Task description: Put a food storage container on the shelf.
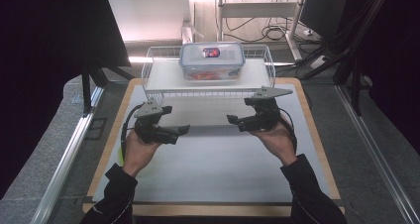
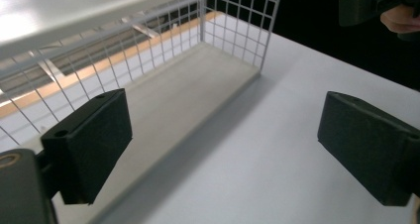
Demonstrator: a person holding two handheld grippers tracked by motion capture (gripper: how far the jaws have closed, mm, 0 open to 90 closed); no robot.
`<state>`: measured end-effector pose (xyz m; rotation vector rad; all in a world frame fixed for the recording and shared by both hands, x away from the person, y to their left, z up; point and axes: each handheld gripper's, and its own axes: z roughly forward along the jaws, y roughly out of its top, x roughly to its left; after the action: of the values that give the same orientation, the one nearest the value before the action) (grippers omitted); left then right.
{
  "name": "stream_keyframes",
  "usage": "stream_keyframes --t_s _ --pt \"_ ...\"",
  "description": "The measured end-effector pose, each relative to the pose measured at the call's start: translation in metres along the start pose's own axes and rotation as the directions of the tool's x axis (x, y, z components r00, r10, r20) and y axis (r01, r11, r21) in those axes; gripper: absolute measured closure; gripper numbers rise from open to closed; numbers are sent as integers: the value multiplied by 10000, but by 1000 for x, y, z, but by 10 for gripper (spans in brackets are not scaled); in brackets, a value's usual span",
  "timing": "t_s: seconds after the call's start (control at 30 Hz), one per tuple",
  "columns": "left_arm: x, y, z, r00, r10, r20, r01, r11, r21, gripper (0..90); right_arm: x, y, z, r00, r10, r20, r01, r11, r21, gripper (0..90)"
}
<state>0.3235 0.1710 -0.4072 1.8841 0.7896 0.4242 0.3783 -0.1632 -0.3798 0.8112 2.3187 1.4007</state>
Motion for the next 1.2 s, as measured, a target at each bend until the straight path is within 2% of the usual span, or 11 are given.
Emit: stream_keyframes --t_s 0.07,0.17,0.27,0.43,0.6,0.7,0.77,0.93,0.97,1.13,1.2 --pt "-6 -8 0 9997 172 -150 -169 9996 207 39 4 -8 -1 10000 -58 33 58 10000 32 84" --pt "-10 -15 -1 9990 344 -298 -338 9992 221 32 8 -17 -3 9996 -274 -31 274 9994 197 58" --pt "-12 -29 -1 9984 443 -365 -436 9988 203 29 12 -23 -5 9992 -360 -182 366 9986 372 29" --pt "-18 -40 -5 9983 465 -360 -458 9987 206 29 18 -34 -9 9990 -318 -312 336 9975 623 0" --pt "-27 -54 -11 9968 774 -218 -771 9970 114 40 23 -48 -17 9999 -120 95 117 9992 375 0" --pt "-29 -60 -13 9970 729 -254 -727 9973 112 41 24 -55 -21 10000 -32 52 30 9995 323 0" --pt "-28 -69 -14 9983 499 -297 -498 9987 45 41 26 -67 -26 9999 105 -6 -105 9996 254 0" --pt "-30 -76 -17 9989 181 -437 -178 9998 82 42 27 -81 -30 9998 218 -19 -217 9995 210 0" --pt "-32 -80 -17 9987 127 -485 -124 9999 59 40 28 -89 -31 9997 207 101 -208 9997 138 0" --pt "-44 -94 -17 9957 486 -784 -439 9972 606 35 30 -104 -32 9997 229 81 -231 9994 238 0" --pt "-46 -99 -17 9960 461 -761 -410 9969 665 35 31 -108 -32 9996 262 102 -265 9992 310 0"
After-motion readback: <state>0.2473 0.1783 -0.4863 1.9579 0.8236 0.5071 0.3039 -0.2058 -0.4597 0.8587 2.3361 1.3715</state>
